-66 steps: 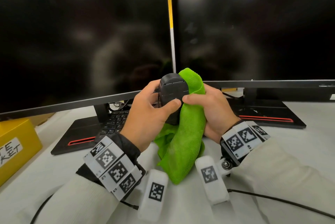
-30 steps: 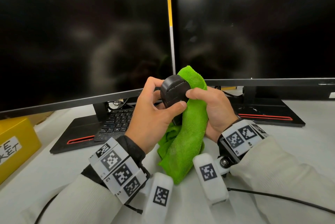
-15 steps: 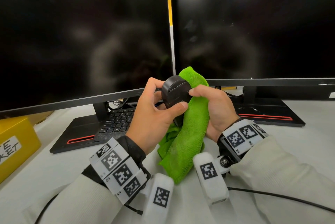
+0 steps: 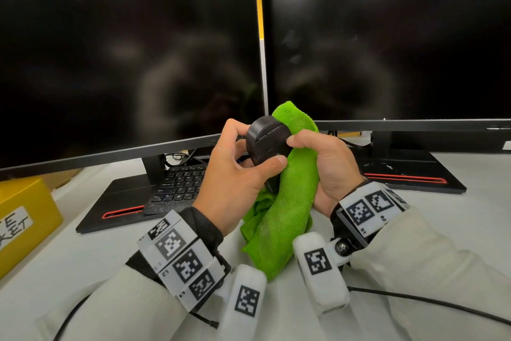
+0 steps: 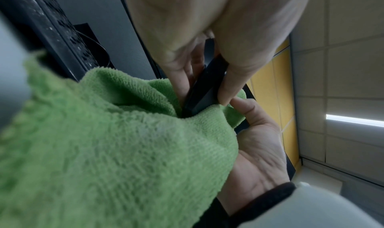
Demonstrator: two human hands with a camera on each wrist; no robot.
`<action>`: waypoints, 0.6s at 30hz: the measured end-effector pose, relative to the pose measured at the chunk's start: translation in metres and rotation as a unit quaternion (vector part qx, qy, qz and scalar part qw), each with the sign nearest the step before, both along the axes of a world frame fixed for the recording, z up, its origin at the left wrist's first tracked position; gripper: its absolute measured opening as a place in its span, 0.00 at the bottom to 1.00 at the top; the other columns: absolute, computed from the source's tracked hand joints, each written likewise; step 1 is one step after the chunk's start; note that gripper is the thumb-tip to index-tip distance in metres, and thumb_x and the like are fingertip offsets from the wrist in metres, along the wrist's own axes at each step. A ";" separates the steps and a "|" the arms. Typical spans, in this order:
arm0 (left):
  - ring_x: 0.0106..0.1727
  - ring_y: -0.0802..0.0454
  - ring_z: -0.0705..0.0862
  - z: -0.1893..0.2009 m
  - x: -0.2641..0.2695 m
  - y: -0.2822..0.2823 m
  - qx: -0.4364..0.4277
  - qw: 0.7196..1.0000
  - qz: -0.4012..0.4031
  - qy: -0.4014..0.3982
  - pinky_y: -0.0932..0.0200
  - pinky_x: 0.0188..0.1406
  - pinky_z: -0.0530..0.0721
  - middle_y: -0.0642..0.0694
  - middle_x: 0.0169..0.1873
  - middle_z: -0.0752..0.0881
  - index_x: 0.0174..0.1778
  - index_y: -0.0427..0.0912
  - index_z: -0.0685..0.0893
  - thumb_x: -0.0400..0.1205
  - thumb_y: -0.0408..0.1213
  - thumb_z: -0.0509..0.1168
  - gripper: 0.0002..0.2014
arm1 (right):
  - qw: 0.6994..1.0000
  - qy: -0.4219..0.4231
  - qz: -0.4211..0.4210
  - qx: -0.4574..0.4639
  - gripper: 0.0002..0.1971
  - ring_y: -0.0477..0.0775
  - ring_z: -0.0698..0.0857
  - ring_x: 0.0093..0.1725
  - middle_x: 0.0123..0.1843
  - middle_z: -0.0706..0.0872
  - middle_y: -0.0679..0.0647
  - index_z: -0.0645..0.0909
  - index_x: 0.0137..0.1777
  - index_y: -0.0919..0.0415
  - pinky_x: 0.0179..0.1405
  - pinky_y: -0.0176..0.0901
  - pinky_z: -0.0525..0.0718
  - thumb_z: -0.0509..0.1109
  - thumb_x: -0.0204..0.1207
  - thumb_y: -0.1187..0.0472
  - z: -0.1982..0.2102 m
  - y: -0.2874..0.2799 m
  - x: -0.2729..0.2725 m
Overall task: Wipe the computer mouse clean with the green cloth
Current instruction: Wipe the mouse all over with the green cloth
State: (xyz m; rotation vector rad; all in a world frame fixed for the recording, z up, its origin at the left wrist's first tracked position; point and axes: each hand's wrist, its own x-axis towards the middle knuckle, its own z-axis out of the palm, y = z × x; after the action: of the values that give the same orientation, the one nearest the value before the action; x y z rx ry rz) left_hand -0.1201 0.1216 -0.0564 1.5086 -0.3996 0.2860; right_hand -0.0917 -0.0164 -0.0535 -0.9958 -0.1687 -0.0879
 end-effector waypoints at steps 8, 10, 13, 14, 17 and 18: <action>0.52 0.41 0.93 0.002 0.000 0.000 -0.013 1.000 -0.004 0.016 0.25 0.58 0.91 0.32 0.58 0.90 0.57 0.37 0.78 0.79 0.20 0.76 0.17 | 0.999 0.022 -0.033 -0.022 0.24 0.78 0.88 0.60 0.58 0.89 0.74 0.89 0.56 0.69 0.63 0.80 0.82 0.75 0.59 0.61 0.003 -0.006 0.002; 0.50 0.43 0.93 0.002 0.001 0.001 -0.017 1.000 0.003 0.017 0.26 0.56 0.91 0.35 0.56 0.92 0.58 0.35 0.78 0.79 0.20 0.75 0.17 | 0.999 0.034 -0.041 -0.012 0.27 0.79 0.86 0.62 0.63 0.87 0.75 0.86 0.60 0.72 0.63 0.82 0.81 0.73 0.59 0.61 0.005 -0.008 0.002; 0.50 0.43 0.94 0.003 0.002 0.003 -0.017 1.000 0.016 0.014 0.30 0.55 0.93 0.36 0.55 0.92 0.60 0.33 0.77 0.80 0.20 0.75 0.17 | 0.996 0.059 -0.064 -0.015 0.33 0.79 0.87 0.62 0.64 0.87 0.74 0.86 0.62 0.69 0.61 0.84 0.81 0.75 0.53 0.58 0.008 -0.008 0.001; 0.50 0.44 0.95 0.004 0.002 0.004 -0.016 1.000 0.020 0.013 0.31 0.54 0.93 0.36 0.54 0.93 0.62 0.32 0.78 0.80 0.20 0.75 0.17 | 0.993 0.072 -0.083 -0.033 0.35 0.78 0.88 0.60 0.62 0.88 0.73 0.86 0.60 0.67 0.59 0.85 0.82 0.75 0.48 0.56 0.007 -0.008 0.003; 0.49 0.47 0.95 0.004 0.003 0.004 -0.018 0.999 0.025 0.011 0.36 0.54 0.95 0.39 0.52 0.94 0.64 0.34 0.80 0.80 0.21 0.74 0.18 | 0.987 0.064 -0.135 -0.050 0.27 0.77 0.90 0.50 0.50 0.90 0.71 0.83 0.47 0.67 0.50 0.87 0.82 0.74 0.46 0.54 -0.001 -0.015 0.015; 0.49 0.48 0.95 0.004 0.003 0.004 -0.019 0.999 0.026 0.011 0.37 0.54 0.95 0.40 0.52 0.94 0.64 0.34 0.80 0.81 0.21 0.74 0.18 | 0.987 0.056 -0.142 -0.055 0.25 0.76 0.88 0.44 0.43 0.87 0.68 0.83 0.44 0.65 0.48 0.87 0.82 0.74 0.46 0.53 -0.002 -0.016 0.018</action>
State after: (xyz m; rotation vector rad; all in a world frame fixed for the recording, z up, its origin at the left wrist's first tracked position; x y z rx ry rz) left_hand -0.1172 0.1255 -0.0523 1.4858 -0.3351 0.3163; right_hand -0.0738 -0.0320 -0.0553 -1.1277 0.0732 -0.2838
